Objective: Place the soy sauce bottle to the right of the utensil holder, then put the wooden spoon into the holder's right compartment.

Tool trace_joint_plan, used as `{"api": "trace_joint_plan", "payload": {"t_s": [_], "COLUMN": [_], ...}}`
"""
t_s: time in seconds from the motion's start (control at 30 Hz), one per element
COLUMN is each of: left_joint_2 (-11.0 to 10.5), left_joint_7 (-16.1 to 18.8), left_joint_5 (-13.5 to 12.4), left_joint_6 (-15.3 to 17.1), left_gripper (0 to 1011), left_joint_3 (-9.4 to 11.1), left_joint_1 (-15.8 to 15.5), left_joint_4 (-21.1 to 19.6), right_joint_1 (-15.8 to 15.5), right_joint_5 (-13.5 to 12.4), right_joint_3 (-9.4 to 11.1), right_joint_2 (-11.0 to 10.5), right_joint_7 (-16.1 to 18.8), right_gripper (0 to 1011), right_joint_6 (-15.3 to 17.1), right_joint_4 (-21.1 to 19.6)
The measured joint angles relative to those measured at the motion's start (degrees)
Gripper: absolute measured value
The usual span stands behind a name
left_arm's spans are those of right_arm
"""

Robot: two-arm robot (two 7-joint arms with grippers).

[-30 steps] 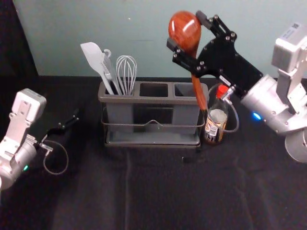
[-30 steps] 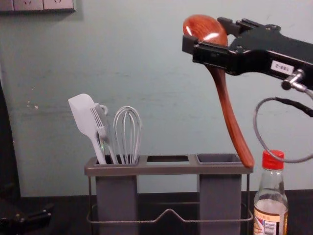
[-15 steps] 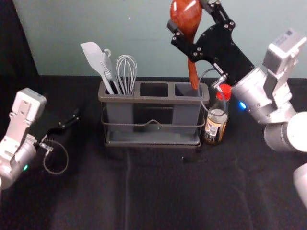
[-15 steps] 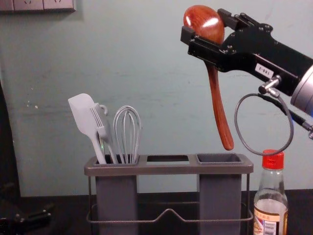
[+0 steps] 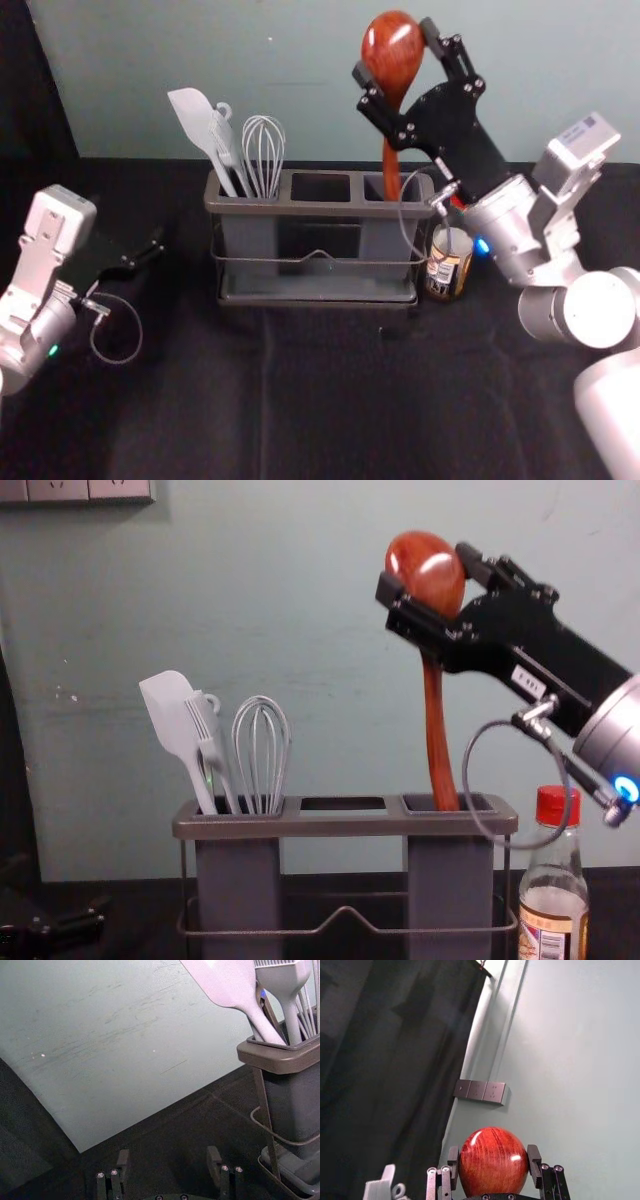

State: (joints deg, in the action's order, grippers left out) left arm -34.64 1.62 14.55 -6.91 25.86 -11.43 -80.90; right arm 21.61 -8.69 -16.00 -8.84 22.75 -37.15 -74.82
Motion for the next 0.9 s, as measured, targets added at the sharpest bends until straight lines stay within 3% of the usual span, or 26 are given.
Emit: {"api": "trace_joint_plan", "payload": {"t_s": [0.9], "left_joint_2": [0.0], "left_joint_7": [0.0], "left_joint_5": [0.0], "left_joint_6": [0.0], "left_gripper": [1000], "left_joint_3": [0.0], "left_joint_1": [0.0], "left_joint_4": [0.0], "right_joint_1": [-3.7], "right_joint_5": [0.4], "right_joint_3": [1.5], "right_joint_2": [1.4], "right_joint_7": [1.4], "right_gripper": [838], "right_joint_6": [-2.8], "right_joint_4": [5.8]}}
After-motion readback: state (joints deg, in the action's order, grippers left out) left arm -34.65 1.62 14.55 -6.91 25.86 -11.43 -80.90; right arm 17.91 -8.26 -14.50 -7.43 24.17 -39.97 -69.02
